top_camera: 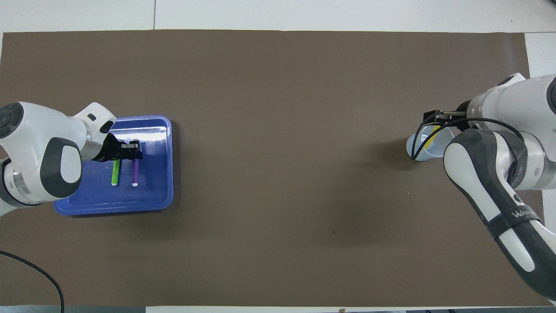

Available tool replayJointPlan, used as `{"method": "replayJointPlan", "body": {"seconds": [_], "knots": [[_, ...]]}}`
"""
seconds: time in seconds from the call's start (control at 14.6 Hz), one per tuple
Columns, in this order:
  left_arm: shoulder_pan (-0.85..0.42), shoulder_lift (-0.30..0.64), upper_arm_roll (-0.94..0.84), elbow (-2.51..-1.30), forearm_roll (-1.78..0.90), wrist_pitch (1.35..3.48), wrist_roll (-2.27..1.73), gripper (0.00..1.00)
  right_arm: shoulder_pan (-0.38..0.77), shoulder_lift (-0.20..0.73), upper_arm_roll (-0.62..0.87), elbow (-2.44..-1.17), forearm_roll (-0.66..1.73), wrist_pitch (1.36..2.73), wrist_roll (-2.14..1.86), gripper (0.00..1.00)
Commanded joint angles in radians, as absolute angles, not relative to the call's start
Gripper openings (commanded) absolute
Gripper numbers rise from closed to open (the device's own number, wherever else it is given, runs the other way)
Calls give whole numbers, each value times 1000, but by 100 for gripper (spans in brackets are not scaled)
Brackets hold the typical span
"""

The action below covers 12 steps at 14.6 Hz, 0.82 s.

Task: Right arm passes pens to left for tray arrangement
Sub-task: 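Lower the purple pen into the tray with the left gripper and release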

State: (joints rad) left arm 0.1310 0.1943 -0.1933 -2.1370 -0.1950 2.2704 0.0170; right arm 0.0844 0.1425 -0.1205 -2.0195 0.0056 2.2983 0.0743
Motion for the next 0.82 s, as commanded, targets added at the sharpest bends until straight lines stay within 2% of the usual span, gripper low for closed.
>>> {"method": "replayJointPlan", "body": {"seconds": [0.0,0.14,0.27,0.75], "knots": [[117,190,-186,-2155,-173,2301,23,0,81,118,-124,-2056,-14,2329,54,75],[118,190,-186,-2163,-175,2301,21,0,81,118,-124,-2056,-12,2329,54,64],[120,187,-186,-2168,-175,2303,20,99,81,117,-124,-2056,-12,2327,54,57],[129,187,-186,-2168,-175,2301,15,100,84,112,-121,-2082,-8,2361,55,56]]}}
